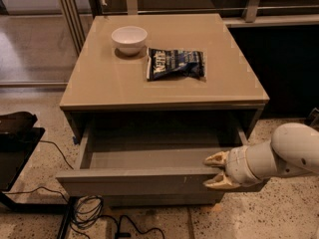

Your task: Open top drawer

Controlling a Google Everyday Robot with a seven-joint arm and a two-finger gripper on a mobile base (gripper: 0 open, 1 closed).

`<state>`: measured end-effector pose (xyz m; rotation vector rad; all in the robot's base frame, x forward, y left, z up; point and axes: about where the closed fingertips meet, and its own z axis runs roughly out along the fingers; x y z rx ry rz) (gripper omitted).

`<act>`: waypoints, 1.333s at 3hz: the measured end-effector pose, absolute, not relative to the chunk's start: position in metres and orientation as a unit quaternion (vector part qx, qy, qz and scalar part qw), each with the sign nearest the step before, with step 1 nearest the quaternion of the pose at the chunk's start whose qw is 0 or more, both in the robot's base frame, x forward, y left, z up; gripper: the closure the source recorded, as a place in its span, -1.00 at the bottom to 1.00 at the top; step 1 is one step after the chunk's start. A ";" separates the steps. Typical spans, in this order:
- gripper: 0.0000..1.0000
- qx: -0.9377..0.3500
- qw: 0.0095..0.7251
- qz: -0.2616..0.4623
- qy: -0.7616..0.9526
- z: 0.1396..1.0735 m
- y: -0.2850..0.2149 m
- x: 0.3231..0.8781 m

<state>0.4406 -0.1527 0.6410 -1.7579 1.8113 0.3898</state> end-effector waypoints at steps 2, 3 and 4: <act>1.00 -0.658 0.299 0.149 0.675 0.643 -0.151 0.420; 1.00 -0.655 0.300 0.150 0.677 0.642 -0.153 0.410; 1.00 -0.655 0.300 0.150 0.677 0.642 -0.153 0.409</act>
Offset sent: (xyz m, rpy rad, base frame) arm -0.1821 -0.0665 -0.0150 0.0779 0.0015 -0.1398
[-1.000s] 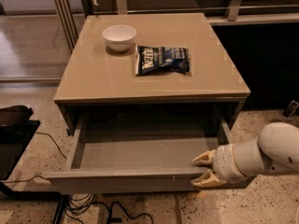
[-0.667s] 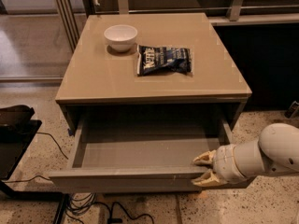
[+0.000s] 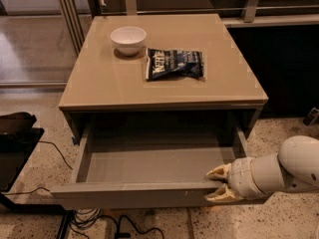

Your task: Open top drawer

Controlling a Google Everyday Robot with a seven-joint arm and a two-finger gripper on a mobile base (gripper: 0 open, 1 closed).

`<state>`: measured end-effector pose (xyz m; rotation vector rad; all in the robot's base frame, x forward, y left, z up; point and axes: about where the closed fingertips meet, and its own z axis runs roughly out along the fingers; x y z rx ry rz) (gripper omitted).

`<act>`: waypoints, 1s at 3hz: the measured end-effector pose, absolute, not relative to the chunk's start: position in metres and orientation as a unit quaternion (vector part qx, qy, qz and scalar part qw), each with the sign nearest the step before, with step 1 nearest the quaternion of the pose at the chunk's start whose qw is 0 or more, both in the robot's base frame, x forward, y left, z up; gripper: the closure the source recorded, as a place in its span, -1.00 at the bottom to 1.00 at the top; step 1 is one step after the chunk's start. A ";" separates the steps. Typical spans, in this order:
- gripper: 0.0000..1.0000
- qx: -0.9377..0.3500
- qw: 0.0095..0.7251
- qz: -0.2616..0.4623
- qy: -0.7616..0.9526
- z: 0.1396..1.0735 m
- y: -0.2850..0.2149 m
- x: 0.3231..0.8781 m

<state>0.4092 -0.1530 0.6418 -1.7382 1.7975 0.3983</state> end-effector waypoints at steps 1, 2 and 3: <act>0.63 -0.655 0.300 0.150 0.677 0.642 -0.153 0.409; 0.16 -0.655 0.300 0.150 0.677 0.642 -0.153 0.409; -0.30 -0.655 0.300 0.150 0.677 0.642 -0.153 0.409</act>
Offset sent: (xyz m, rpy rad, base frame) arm 0.0000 0.0000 0.0000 0.0000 0.0000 0.0000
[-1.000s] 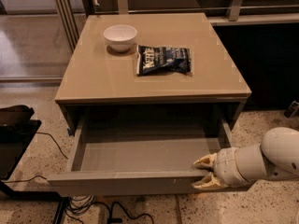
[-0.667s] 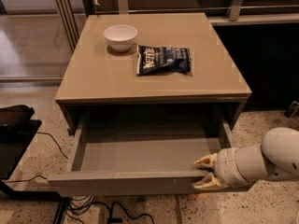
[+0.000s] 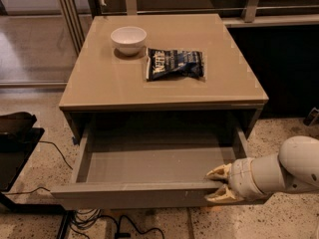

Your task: Open top drawer

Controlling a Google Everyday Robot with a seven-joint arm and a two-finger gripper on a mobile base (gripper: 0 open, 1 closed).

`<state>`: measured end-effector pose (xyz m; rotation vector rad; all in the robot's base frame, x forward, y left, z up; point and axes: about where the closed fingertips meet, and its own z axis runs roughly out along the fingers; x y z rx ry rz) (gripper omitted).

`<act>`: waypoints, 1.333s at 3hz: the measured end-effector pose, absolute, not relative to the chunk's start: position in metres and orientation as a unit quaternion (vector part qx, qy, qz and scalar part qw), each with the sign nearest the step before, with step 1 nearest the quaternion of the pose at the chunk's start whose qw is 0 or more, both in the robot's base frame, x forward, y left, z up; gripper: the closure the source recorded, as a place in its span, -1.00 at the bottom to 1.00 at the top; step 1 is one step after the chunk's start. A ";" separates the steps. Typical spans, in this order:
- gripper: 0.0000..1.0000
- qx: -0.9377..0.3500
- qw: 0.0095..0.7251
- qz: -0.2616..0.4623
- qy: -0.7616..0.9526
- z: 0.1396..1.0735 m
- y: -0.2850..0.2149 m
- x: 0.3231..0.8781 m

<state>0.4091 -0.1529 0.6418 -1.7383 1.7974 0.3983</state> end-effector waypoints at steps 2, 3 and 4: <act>0.22 -0.655 0.300 0.150 0.677 0.642 -0.153 0.409; 0.68 -0.650 0.301 0.150 0.682 0.638 -0.161 0.395; 1.00 -0.650 0.301 0.150 0.682 0.640 -0.161 0.394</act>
Offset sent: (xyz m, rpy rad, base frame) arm 0.0000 0.0000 0.0000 0.0000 0.0000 0.0000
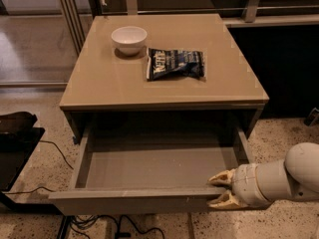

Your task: Open top drawer

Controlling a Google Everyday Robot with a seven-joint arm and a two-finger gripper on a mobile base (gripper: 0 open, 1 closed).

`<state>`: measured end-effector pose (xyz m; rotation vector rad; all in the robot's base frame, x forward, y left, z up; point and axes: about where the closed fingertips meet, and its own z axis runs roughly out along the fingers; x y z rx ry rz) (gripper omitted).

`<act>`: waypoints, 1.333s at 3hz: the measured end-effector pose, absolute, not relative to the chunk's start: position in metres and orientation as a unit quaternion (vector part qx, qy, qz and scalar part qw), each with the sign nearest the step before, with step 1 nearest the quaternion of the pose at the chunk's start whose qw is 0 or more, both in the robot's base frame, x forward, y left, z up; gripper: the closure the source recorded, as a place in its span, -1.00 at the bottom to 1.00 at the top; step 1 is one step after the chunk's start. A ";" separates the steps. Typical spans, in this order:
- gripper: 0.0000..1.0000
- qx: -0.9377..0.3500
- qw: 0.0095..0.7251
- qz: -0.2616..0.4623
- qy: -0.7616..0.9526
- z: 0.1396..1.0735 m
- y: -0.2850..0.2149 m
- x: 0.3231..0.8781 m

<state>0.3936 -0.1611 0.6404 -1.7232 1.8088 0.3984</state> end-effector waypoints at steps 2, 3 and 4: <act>1.00 -0.647 0.302 0.151 0.683 0.641 -0.161 0.387; 0.67 -0.647 0.302 0.151 0.683 0.641 -0.161 0.387; 0.19 -0.647 0.302 0.151 0.683 0.641 -0.161 0.387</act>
Offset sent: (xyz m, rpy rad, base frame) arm -0.1857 -0.0095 -0.0459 0.0686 0.0748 -0.0436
